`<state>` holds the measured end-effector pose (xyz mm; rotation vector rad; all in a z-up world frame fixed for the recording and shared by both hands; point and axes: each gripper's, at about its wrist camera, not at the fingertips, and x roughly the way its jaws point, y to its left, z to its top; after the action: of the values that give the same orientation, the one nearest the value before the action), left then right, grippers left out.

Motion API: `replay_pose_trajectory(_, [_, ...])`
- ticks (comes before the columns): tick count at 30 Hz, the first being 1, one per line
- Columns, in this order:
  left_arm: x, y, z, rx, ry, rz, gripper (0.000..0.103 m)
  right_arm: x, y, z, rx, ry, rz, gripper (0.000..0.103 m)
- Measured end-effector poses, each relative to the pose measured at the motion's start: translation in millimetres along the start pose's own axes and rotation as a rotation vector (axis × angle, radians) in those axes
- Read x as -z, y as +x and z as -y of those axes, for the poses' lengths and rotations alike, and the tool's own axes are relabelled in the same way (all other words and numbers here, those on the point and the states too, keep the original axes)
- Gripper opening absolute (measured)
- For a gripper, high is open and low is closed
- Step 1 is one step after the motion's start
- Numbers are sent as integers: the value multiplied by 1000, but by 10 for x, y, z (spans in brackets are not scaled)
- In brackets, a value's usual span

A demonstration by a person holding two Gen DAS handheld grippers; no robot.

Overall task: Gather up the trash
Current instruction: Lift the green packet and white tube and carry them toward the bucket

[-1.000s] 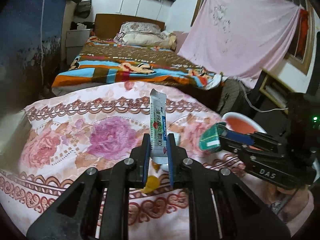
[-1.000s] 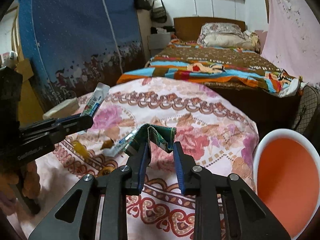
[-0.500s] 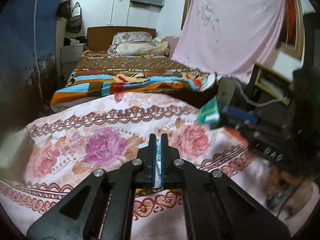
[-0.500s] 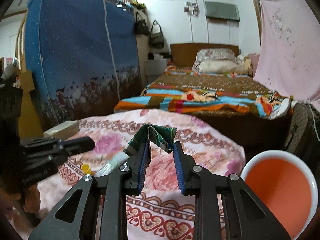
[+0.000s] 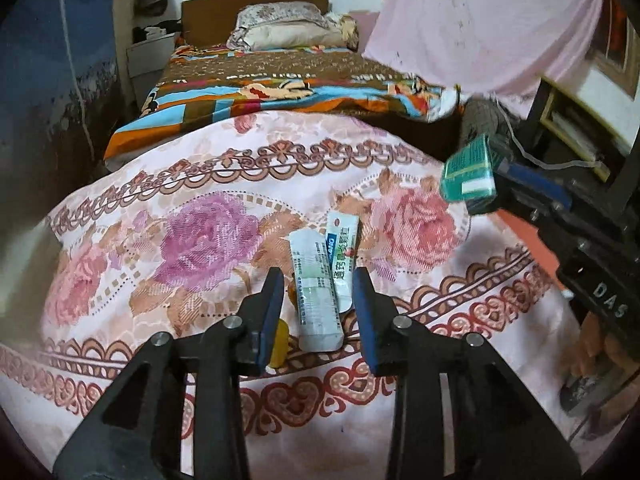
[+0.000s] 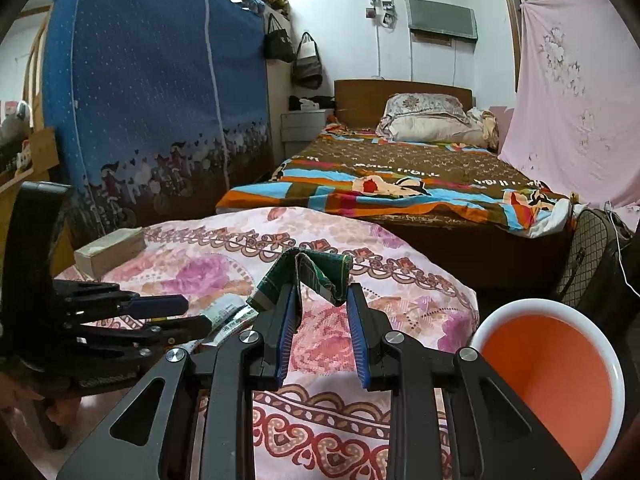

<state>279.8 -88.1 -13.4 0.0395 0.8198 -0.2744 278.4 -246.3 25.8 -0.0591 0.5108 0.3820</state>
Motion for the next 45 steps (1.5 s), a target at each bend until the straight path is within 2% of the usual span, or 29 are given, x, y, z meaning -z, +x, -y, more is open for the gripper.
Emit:
replay_pose_trajectory(6, [-46, 127, 128, -72, 83, -72, 18, 3, -2, 6, -1, 1, -1, 23])
replay_pose_trajectory(10, [-69, 148, 96, -72, 75, -96, 16, 16, -7, 24, -2, 6, -2, 24])
replay_pose_trajectory(12, [-70, 144, 74, -81, 78, -101, 6, 20, -12, 30, -2, 9, -3, 24])
replay_pose_trajectory(17, [-71, 141, 62, -74, 88, -106, 5, 22, -13, 39, -2, 8, -3, 24])
replay_pose_trajectory(21, [-51, 73, 78, -45, 78, -73, 4, 24, -23, 50, 0, 8, 2, 24])
replay_pose_trajectory(27, [-58, -213, 147, -13, 53, 83, 4, -6, -160, 92, 2, 30, 73, 24])
replay_pose_trajectory(35, [-204, -776, 399, 44, 69, 395, 4, -81, -547, 233, 38, 81, 286, 25])
replay_pose_trajectory(39, [-286, -993, 607, 72, 122, 519, 4, -99, -767, 337, 72, 109, 402, 26])
replay_pose_trajectory(42, [-337, -1124, 833, 98, 199, 602, 4, -99, -921, 419, 127, 112, 474, 26])
replay_pose_trajectory(45, [-378, -1193, 1027, 125, 268, 650, 4, -104, -1056, 538, 167, 130, 526, 26])
